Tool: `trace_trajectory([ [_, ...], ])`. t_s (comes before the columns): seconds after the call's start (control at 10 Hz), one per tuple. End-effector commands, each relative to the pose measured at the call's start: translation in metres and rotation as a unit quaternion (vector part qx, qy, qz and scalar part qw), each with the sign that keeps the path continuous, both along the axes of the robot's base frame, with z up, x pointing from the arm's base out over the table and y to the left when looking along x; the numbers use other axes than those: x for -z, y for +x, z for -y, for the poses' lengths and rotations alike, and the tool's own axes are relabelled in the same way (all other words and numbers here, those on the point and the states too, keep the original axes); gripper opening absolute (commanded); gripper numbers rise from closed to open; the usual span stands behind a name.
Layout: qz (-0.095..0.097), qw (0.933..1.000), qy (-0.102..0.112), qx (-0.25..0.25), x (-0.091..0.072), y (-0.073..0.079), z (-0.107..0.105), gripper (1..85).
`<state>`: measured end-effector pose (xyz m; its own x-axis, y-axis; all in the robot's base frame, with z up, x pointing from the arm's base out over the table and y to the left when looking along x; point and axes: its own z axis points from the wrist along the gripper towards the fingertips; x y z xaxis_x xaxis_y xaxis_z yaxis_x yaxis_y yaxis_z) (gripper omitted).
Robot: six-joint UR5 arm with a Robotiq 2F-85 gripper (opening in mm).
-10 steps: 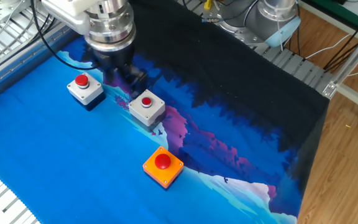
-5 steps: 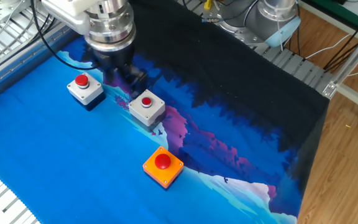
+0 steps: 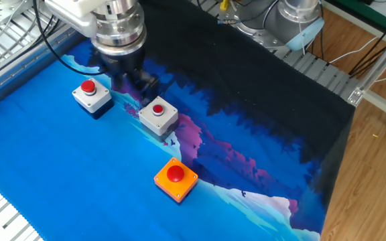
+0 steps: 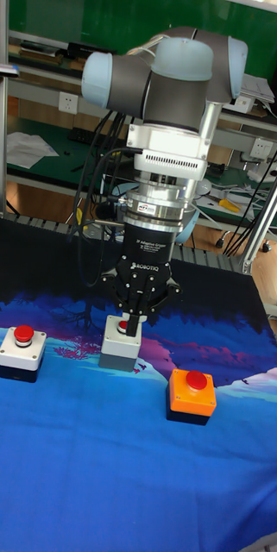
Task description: Press three buttons from left to right in sequence
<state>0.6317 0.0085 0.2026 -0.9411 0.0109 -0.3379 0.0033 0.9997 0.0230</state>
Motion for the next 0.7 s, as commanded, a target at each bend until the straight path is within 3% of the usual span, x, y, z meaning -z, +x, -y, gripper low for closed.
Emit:
trace_trajectory([
  [0.0,0.002,1.0,0.006,0.001,-0.0011,0.0006,-0.0015,1.0],
  [0.6,0.002,0.9999,0.012,0.006,0.0004,0.001,-0.0026,1.0],
])
